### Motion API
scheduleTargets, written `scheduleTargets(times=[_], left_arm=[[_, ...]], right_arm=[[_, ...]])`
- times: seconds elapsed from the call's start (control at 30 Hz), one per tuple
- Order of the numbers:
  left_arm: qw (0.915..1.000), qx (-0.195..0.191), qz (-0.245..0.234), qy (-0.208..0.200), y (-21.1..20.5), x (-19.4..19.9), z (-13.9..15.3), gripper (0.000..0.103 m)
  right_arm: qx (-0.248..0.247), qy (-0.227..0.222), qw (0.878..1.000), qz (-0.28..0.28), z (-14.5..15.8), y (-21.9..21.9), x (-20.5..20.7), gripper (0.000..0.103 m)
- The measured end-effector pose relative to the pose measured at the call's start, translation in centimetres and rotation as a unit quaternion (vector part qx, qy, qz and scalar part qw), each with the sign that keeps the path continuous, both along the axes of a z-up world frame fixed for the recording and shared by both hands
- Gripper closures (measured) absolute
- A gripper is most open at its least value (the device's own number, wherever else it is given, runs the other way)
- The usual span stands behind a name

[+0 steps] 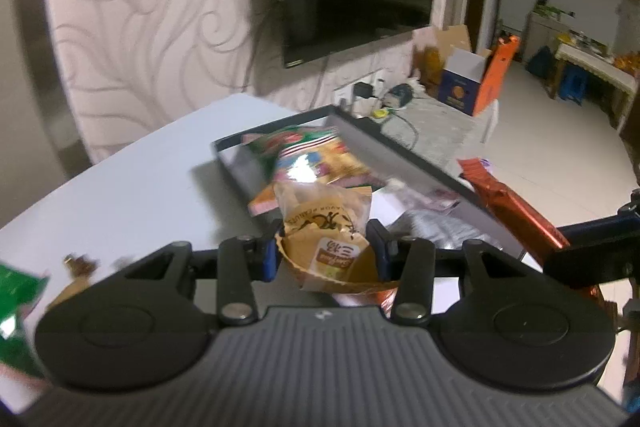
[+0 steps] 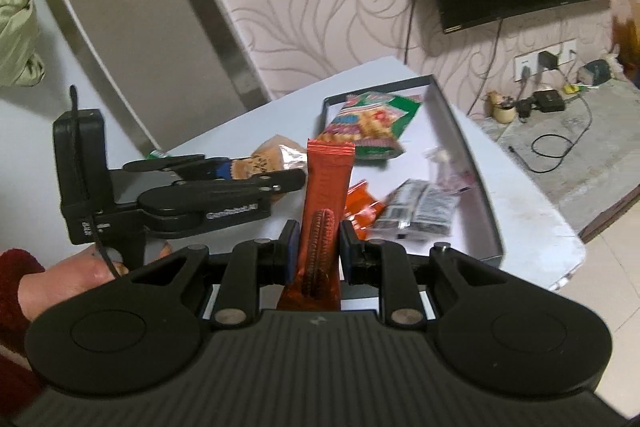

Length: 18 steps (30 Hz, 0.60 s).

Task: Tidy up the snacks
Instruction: 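Open left gripper to drop the pastry bag into the box while right lowers the red stick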

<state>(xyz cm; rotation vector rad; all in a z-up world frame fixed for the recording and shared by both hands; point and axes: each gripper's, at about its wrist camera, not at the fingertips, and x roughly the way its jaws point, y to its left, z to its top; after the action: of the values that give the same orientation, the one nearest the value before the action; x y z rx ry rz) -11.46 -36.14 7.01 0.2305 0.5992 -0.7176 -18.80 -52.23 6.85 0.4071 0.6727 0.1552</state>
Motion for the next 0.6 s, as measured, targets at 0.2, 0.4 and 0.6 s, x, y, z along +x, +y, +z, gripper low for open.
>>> scheduleTargets(times=[0.2,0.4,0.6], left_arm=[[0.9997,0.008,-0.021,0.008,-3.2,1.0,-1.1,0.055],[0.9995,0.012,-0.029,0.008,-5.0,1.3,-1.5,0.049],[0.9991,0.007,-0.038,-0.019,-5.6,0.9,-0.5,0.033]], right_arm=[[0.002,0.001,1.0,-0.024,0.0,-2.0,-0.4,0.078],[0.001,0.005,0.999,-0.044,0.0,-3.5,-1.2,0.078],[-0.001,0.005,0.999,-0.054,-0.1,-4.1,-1.5,0.078]])
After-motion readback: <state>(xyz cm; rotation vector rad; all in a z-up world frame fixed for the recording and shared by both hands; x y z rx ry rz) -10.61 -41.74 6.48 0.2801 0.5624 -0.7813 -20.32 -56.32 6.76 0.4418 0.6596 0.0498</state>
